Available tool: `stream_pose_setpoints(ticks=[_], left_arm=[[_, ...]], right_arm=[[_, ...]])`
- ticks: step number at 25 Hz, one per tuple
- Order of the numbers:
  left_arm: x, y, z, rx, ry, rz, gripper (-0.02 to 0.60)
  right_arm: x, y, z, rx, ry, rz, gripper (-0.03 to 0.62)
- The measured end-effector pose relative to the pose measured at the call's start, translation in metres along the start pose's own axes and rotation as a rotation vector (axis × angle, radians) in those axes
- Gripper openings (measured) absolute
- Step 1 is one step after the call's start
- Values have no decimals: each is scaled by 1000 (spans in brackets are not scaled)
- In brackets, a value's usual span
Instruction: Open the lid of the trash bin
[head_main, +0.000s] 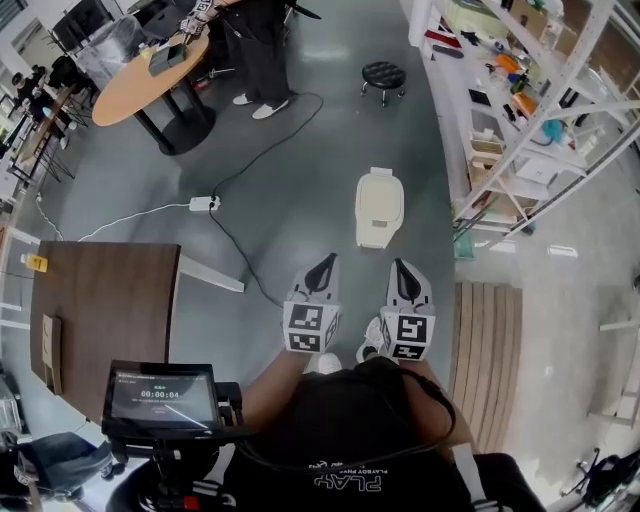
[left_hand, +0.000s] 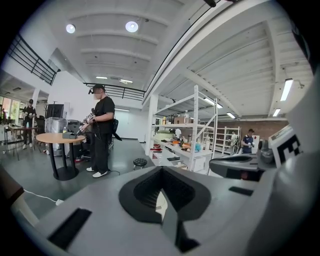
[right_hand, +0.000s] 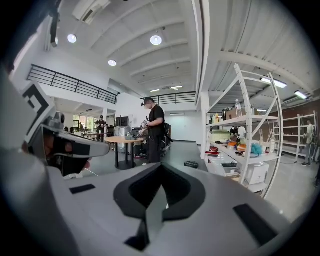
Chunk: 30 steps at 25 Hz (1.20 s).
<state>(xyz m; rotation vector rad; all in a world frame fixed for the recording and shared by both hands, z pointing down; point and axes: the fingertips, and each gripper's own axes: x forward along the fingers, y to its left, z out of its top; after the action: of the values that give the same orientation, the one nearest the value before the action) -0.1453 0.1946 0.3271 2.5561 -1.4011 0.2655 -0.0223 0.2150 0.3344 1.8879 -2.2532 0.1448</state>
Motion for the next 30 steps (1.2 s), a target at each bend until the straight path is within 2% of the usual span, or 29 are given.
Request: stream_pose_setpoints(ticks=[18,30], left_arm=[[90,-4,10,3,45,25,-3],[123,-10,17,21,56,43,-3]], right_arm=[[73,-55,-1,19,23,54,0],[98,-79,-1,33,25,77,2]])
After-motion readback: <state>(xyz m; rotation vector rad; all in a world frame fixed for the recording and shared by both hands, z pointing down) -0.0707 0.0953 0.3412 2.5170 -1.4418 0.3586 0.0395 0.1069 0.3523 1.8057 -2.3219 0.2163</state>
